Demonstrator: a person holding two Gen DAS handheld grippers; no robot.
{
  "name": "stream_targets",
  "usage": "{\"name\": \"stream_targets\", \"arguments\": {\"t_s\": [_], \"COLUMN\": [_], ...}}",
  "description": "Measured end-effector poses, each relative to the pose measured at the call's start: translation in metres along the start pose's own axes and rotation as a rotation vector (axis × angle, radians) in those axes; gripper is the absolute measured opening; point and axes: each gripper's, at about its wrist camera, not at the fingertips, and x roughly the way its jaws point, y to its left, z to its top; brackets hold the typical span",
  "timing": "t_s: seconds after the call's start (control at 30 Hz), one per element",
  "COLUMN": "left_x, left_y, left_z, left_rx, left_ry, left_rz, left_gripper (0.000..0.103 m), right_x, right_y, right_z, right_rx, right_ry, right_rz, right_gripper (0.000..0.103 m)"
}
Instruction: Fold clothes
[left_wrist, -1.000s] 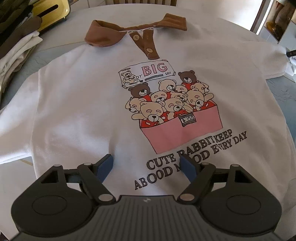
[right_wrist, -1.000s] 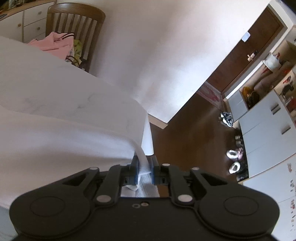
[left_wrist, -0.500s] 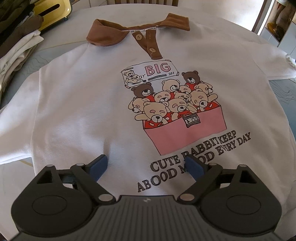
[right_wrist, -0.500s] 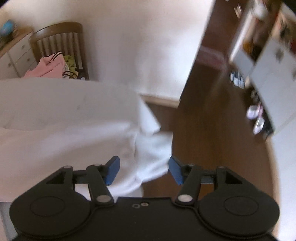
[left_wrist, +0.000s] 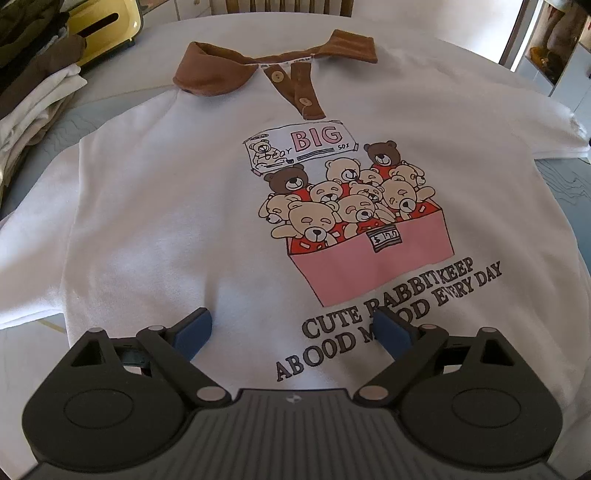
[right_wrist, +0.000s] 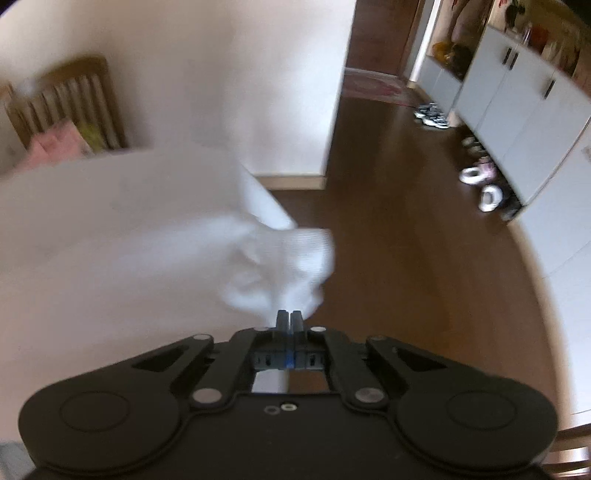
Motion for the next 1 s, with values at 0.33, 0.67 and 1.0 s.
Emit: {"name": "stream_targets", "arguments": {"t_s": [0.33,0.67,1.0], "left_x": [-0.009,-0.039,-0.063], "left_y": [0.013,0.089,0.191], "left_z": [-0.007,-0.034,-0.06], "left_rx": [-0.028,-0.175,-0.343], "left_ry": [-0.023,-0.077,-0.143], "left_rz": [-0.012,0.016,0.07], "left_gripper": [0.094,0.094,0.097], "right_x": [-0.062,-0.09,-0.127], "right_y": [0.057,0.129,0.21], "right_z": [-0.021,-0.087,-0.143], "right_rx": [-0.187,-0.336,-0.446], "right_ry": [-0.078,0.025,0.028], "right_rz": [0.149,0.293,0.436], "right_gripper": [0.103,0.103,0.103]}}
